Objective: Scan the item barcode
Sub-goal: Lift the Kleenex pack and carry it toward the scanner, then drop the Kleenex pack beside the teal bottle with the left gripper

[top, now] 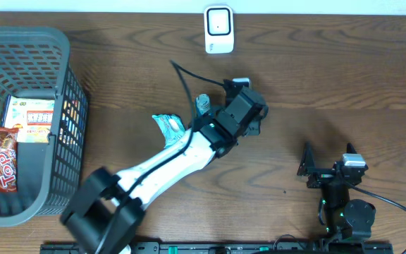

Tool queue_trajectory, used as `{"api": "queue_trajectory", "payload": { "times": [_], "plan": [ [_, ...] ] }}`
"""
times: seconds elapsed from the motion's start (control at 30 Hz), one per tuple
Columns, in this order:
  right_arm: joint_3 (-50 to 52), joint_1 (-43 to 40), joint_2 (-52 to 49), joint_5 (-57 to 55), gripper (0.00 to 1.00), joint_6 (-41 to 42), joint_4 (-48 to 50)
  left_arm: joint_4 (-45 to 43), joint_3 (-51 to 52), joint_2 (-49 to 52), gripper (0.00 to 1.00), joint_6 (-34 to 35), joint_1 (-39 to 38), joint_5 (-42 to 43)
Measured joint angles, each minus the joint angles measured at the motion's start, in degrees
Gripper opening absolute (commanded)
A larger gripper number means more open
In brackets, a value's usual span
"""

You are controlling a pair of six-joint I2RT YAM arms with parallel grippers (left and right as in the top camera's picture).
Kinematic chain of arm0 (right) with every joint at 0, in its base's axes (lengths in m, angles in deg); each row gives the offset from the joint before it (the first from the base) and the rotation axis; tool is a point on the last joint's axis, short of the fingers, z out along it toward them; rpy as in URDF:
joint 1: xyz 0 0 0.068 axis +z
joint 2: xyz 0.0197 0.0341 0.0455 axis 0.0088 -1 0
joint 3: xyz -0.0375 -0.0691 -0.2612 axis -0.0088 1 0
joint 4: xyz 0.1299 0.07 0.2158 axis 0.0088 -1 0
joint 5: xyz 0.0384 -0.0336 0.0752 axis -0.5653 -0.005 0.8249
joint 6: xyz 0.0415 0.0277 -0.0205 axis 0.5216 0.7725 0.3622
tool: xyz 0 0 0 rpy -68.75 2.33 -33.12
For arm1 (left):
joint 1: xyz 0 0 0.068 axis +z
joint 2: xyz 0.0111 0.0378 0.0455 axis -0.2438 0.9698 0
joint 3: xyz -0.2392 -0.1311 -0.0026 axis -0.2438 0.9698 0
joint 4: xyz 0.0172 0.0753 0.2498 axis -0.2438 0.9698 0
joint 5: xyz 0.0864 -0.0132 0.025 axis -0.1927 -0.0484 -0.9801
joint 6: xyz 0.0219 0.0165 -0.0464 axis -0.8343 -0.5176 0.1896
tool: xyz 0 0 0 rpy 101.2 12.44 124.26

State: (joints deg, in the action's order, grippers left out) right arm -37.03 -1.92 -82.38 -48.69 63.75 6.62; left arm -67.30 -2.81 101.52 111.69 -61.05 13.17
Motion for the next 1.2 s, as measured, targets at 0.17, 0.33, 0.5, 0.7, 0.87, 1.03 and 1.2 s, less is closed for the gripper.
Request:
{"api": "queue_trajectory", "payload": {
  "times": [0.17,0.33,0.5,0.7,0.87,1.03,1.2],
  "plan": [
    [0.0,0.0,0.0,0.0,0.99,0.0,0.0,3.4,0.0,4.4,0.5,-2.9,0.0,-0.7],
    [0.0,0.0,0.0,0.0,0.99,0.0,0.0,5.8,0.0,4.9,0.69,-5.5,0.0,-1.4],
    [0.0,0.0,0.0,0.0,0.99,0.0,0.0,7.2,0.0,4.9,0.72,-6.6,-0.2,-1.8],
    [0.0,0.0,0.0,0.0,0.99,0.0,0.0,7.9,0.0,4.2,0.72,-8.7,-2.1,-2.0],
    [0.0,0.0,0.0,0.0,0.99,0.0,0.0,8.4,0.0,-1.8,0.72,-12.2,-4.4,-2.0],
    [0.0,0.0,0.0,0.0,0.99,0.0,0.0,8.9,0.0,-10.9,0.72,-14.1,-5.5,-3.1],
    [0.0,0.0,0.0,0.0,0.99,0.0,0.0,9.9,0.0,-18.9,0.73,-14.7,-5.5,-6.6]
  ]
}}
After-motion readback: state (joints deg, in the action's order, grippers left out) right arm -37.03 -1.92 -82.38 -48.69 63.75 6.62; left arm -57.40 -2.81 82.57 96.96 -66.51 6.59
